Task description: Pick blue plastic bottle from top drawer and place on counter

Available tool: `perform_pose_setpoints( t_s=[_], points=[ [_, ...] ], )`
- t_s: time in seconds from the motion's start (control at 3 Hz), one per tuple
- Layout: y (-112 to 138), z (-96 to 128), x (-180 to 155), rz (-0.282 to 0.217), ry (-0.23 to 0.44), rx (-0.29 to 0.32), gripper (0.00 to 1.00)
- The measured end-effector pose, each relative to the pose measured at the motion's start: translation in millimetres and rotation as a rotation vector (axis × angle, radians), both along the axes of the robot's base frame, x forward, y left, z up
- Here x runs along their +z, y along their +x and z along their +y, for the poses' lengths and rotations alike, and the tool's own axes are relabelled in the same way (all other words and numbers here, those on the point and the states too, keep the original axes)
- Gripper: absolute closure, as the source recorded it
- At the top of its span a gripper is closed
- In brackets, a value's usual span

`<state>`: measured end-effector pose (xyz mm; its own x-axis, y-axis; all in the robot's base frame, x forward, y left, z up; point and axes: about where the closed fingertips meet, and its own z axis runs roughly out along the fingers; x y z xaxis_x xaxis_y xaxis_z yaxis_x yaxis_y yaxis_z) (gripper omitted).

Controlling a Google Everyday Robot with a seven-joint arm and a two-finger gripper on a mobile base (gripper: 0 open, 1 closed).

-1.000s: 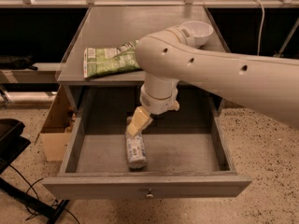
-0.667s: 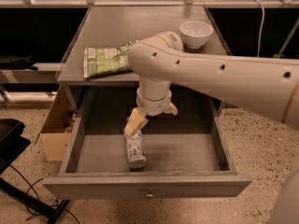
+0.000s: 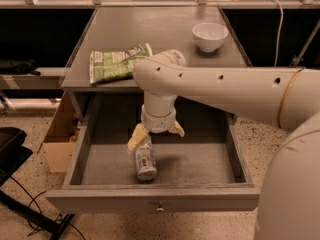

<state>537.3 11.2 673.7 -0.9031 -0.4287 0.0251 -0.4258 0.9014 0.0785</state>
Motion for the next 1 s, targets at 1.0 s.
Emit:
perform_pose_setpoints(
  t_s=[1.0],
  points=[
    [-5, 42, -12, -0.024, 0.17, -0.097, 0.0]
  ],
)
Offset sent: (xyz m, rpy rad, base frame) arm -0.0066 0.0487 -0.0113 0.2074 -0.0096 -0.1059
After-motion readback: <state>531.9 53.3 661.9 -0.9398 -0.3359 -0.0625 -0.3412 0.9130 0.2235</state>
